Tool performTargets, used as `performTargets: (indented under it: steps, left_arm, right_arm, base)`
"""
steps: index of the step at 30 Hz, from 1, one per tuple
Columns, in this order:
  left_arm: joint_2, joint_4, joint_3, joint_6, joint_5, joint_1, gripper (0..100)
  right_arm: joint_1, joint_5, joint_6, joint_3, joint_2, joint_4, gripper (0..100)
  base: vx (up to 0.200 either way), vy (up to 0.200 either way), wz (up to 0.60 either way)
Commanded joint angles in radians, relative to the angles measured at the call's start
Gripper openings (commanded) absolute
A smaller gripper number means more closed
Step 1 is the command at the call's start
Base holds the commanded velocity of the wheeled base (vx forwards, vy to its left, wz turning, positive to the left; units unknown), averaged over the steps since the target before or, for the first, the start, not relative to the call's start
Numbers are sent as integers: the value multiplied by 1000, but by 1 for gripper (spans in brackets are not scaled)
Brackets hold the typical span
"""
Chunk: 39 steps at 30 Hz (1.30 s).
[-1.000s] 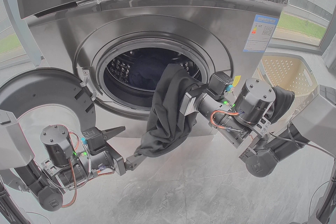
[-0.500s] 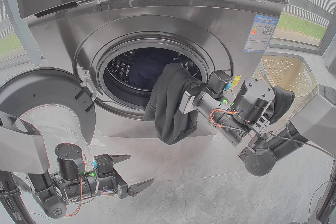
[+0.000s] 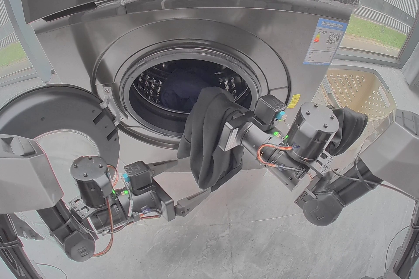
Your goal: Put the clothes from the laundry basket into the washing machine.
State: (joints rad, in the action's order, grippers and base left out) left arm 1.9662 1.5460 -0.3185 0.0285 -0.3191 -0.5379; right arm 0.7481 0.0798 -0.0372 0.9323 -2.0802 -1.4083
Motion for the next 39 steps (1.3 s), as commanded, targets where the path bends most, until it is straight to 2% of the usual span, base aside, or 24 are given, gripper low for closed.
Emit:
performTargets:
  steps: [1, 10, 16, 21, 27, 31, 36, 37, 39]
  left_arm:
    - [17, 0, -82, -30, 2, -48, 100]
    - [95, 0, -202, -36, 3, -48, 100]
    - [158, 0, -258, -50, 3, -42, 100]
    - [206, -1, -326, -52, 49, -20, 100]
    - [229, -1, -356, -53, 60, 7, 100]
    - [244, -1, -373, -53, 84, 24, 100]
    - [249, 0, -387, -58, 94, 22, 100]
    - [249, 0, -387, -58, 95, 22, 0]
    - [250, -1, -386, -58, 114, 24, 0]
  right_arm:
    - [28, 2, 0, 0, -3, 2, 0]
    - [63, 2, 0, 2, -12, 2, 0]
    - [76, 2, 0, -6, -11, 2, 0]
    - [96, 3, -1, -23, 0, 2, 0]
    - [99, 3, -1, -41, 19, 2, 0]
    - [100, 3, -1, -55, 37, 2, 0]
    - [100, 3, -1, -66, 42, 0, 0]
    - [100, 3, -1, -66, 42, 0, 0]
    - [99, 3, -1, -66, 42, 0, 0]
  base:
    - [0, 0, 0]
    - [0, 0, 0]
    - [0, 0, 0]
    - [0, 0, 0]
    - [0, 0, 0]
    - [0, 0, 0]
    - [0, 0, 0]
    - [0, 0, 0]
    - [0, 0, 0]
